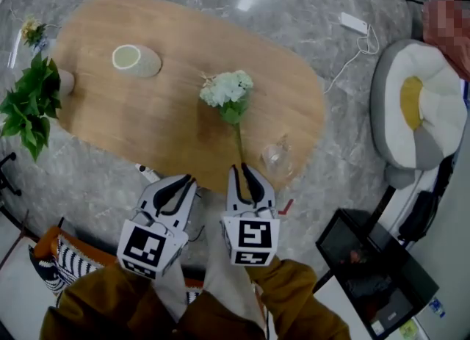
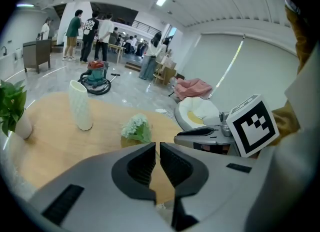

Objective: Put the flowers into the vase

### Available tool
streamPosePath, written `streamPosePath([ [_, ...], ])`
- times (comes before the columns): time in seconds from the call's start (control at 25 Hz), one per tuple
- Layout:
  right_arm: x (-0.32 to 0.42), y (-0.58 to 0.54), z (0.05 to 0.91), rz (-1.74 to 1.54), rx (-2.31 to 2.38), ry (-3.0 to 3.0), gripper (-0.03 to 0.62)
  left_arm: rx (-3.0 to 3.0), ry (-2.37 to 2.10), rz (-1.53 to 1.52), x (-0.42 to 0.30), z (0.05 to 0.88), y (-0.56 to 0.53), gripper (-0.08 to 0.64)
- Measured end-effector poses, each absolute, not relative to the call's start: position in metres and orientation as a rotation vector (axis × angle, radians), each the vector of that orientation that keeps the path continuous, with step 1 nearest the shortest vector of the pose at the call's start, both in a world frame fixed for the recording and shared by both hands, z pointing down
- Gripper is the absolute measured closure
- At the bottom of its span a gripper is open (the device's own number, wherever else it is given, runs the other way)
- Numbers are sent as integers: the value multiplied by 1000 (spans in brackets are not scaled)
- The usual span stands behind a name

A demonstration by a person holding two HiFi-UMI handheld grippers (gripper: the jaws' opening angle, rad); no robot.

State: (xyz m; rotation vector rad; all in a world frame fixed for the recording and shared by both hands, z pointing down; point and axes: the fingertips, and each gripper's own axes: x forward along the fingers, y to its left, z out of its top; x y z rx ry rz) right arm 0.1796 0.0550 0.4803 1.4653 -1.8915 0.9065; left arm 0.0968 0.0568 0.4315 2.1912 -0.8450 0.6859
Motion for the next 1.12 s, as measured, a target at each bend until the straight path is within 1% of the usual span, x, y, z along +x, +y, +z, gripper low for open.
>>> streamPosePath([
  [0.08, 180, 52, 497, 919, 1462, -1874, 527, 2184, -841, 698, 98, 445, 55, 551],
  [0.48, 185, 41, 563, 885, 1463, -1745, 476, 2136, -839, 742, 92, 497, 57, 551],
  [0.56, 186, 36, 572, 854, 1457, -1727, 471, 2119, -842, 734, 91, 505, 56, 547],
  [0.76, 188, 28, 588, 810, 1458, -1677, 471, 2070, -833, 710, 86, 531, 56, 495],
  [1.12, 193, 16, 620, 806, 1447, -1599, 471, 1998, -868, 710, 69, 564, 49, 494],
])
